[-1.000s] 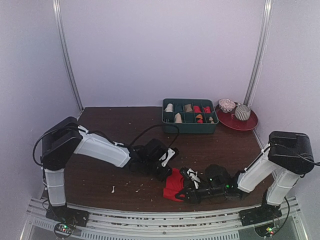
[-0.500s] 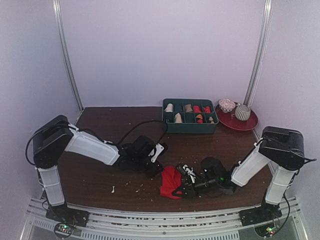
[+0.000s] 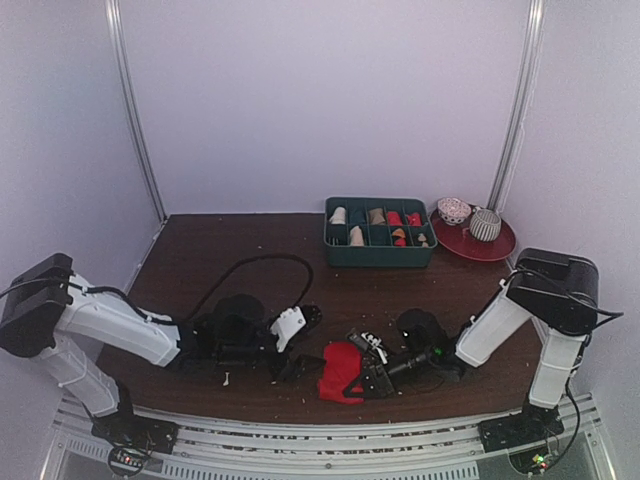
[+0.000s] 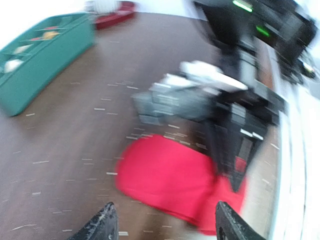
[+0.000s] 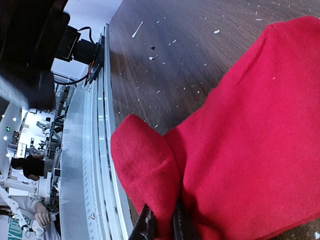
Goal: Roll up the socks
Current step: Roll a pair of socks at the center of the board.
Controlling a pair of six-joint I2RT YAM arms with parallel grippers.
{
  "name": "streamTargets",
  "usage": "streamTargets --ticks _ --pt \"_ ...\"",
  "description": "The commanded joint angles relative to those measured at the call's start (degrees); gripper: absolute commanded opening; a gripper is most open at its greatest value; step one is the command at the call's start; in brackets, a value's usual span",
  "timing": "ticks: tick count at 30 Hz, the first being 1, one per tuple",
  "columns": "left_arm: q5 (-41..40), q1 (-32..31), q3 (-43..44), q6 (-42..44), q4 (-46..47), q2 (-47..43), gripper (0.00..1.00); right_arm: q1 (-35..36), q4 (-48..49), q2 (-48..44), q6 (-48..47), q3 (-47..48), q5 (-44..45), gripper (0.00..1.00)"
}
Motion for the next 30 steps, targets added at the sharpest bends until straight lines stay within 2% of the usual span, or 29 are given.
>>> streamTargets --ticks 1,3,5,13,17,22,27,30 --pt "4.45 -3.35 -0.98 3.51 7.37 3.53 0.65 -0.97 -20.47 5.35 0.18 -1.93 3.08 0.07" --pt "4.93 -4.86 -0.76 3.89 7.91 4.84 0.66 -1.27 -21.23 5.55 -0.1 -1.39 3.23 0.07" --pt "5.21 -6.19 -0.8 4.45 8.1 5.31 0.71 -1.5 -21.7 5.83 -0.24 -1.01 3.26 0.07" --pt "-0.25 -9.02 -1.07 5.91 7.16 9.21 0.74 -2.04 -22.35 6.55 -0.99 -0.37 3.33 0.07" --pt "0.06 -9.61 -0.89 5.83 7.05 11.37 0.68 -2.13 -22.07 6.45 -0.78 -0.67 3.3 0.07" --pt "-0.27 -9.75 -1.6 5.02 7.8 12.69 0.52 -2.19 -22.19 6.25 -0.65 -0.84 3.66 0.07" --pt "-1.31 -9.75 -0.36 4.52 7.93 14.14 0.44 -2.14 -21.52 6.75 -0.24 -0.78 3.79 0.07" --pt "-0.83 -9.75 0.38 4.43 7.66 15.09 0.43 -2.09 -21.43 6.76 -0.05 -0.77 4.0 0.07"
